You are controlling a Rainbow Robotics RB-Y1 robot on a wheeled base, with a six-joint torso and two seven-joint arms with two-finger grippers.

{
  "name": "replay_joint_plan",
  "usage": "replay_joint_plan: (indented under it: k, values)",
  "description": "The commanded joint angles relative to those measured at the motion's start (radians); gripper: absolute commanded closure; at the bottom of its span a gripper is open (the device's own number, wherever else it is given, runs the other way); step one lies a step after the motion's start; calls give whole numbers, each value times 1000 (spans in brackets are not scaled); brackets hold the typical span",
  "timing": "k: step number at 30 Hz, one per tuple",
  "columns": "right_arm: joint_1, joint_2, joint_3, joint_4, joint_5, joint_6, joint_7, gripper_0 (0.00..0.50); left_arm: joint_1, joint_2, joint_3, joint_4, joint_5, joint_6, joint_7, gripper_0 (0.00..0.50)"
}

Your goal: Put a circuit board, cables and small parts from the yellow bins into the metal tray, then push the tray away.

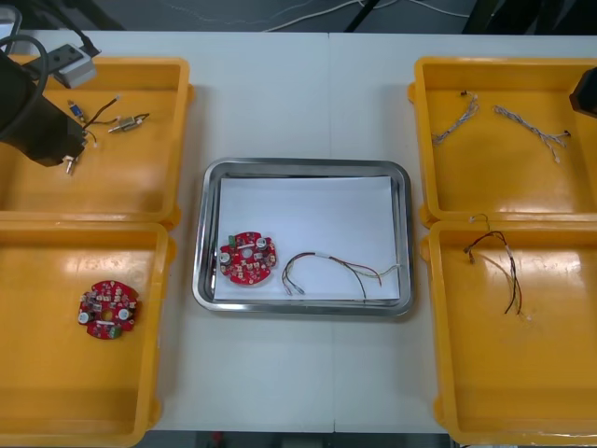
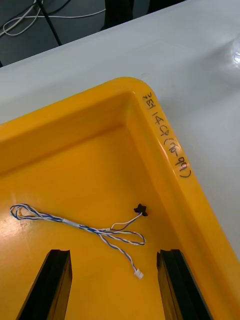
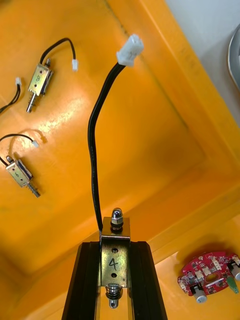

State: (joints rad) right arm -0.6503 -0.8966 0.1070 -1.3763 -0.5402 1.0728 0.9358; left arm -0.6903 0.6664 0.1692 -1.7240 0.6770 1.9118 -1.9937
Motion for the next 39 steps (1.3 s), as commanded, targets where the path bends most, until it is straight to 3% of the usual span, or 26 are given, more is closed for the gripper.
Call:
replay_joint_plan:
  k: [1, 9, 19, 33, 39]
  values:
    - [3, 5, 5, 25, 16, -59, 31, 0, 14, 39, -37, -88, 16, 8, 273, 500]
    - [1, 25, 13, 77, 37, -128, 40, 0, 23, 38, -112, -163, 30, 8, 475, 500]
    - [3, 53, 69, 125, 32, -137, 41, 0, 23, 38, -257, -226, 21, 8, 733, 500]
    - [0, 91, 102, 209, 31, -160, 46, 0, 23, 1, -461, -250, -99, -123, 980, 500]
    - [-29, 93, 138, 247, 17, -160, 48, 0, 23, -27, -488, -249, -135, -139, 1009, 500]
